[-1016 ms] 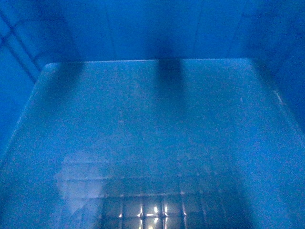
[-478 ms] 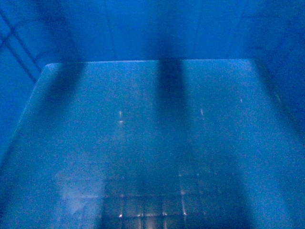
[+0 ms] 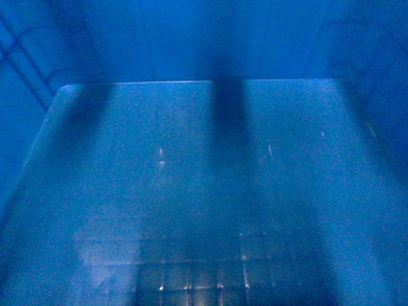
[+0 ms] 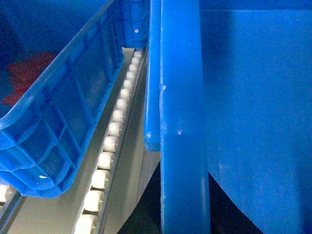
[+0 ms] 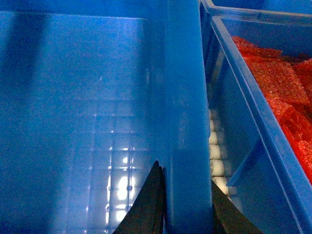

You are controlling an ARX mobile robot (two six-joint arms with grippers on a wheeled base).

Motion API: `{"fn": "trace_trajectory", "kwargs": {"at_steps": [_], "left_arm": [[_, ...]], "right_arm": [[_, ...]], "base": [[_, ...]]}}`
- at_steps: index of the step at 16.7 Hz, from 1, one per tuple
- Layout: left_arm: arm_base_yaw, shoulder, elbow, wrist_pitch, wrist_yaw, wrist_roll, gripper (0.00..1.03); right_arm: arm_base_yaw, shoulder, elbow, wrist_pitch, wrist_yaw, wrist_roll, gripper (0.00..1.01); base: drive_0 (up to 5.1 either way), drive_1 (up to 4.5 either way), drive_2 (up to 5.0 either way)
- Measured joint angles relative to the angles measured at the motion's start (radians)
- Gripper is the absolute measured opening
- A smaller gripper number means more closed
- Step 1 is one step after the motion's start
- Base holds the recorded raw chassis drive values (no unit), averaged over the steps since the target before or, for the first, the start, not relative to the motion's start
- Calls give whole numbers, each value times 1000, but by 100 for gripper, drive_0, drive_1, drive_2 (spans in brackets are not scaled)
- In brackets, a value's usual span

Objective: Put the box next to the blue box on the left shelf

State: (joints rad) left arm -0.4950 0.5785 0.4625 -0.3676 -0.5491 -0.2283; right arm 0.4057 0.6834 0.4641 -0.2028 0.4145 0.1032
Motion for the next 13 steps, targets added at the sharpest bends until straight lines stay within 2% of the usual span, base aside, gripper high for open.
{"fn": "trace_trajectory", "kwargs": {"at_steps": [13], "left_arm": [[0, 0, 0, 0, 0, 0, 7]], "right_arm": [[0, 0, 0, 0, 0, 0, 10]], "base": [[0, 0, 0]]}}
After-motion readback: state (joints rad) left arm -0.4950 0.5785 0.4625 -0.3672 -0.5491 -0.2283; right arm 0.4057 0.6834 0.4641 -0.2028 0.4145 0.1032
